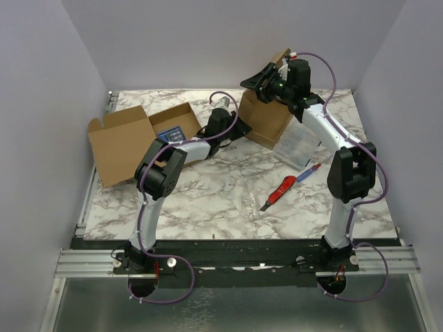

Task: Unpack the express box
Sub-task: Adjust the express box at the center of the board.

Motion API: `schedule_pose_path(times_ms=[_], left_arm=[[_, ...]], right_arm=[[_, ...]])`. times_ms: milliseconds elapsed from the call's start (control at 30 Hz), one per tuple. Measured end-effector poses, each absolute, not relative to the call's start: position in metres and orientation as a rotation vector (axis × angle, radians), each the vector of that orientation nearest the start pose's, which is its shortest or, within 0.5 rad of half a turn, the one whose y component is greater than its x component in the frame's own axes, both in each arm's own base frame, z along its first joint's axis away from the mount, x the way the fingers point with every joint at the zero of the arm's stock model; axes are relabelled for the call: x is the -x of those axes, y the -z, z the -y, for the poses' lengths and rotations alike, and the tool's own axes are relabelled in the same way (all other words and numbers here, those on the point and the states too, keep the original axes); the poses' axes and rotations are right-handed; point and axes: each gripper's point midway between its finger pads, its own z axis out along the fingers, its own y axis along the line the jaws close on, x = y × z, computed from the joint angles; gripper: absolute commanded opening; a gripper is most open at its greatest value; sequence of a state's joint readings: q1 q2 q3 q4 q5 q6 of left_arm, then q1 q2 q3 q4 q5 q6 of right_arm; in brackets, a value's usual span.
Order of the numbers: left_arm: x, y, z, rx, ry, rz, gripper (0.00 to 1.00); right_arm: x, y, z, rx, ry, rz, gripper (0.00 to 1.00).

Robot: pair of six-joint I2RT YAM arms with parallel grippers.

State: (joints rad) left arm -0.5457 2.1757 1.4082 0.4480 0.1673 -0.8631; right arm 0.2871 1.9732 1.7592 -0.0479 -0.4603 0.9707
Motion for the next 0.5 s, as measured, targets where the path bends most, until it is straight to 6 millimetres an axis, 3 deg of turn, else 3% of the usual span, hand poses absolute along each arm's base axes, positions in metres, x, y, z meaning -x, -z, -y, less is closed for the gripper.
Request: schedule_pose_path(times_ms=[300, 500], left_arm=[[-0.507, -0.134, 0.383, 0.159, 1.147, -1.933, 0.24], [-0.505, -0.127, 0.394, 0.12, 1.201, -1.942, 0.34]], right_arm=[[-0.523, -0.283, -0.268, -0.32, -1.26, -1.987, 0.59], [-0.522, -0.271, -0.263, -0.208, -1.165, -2.009, 0.73]])
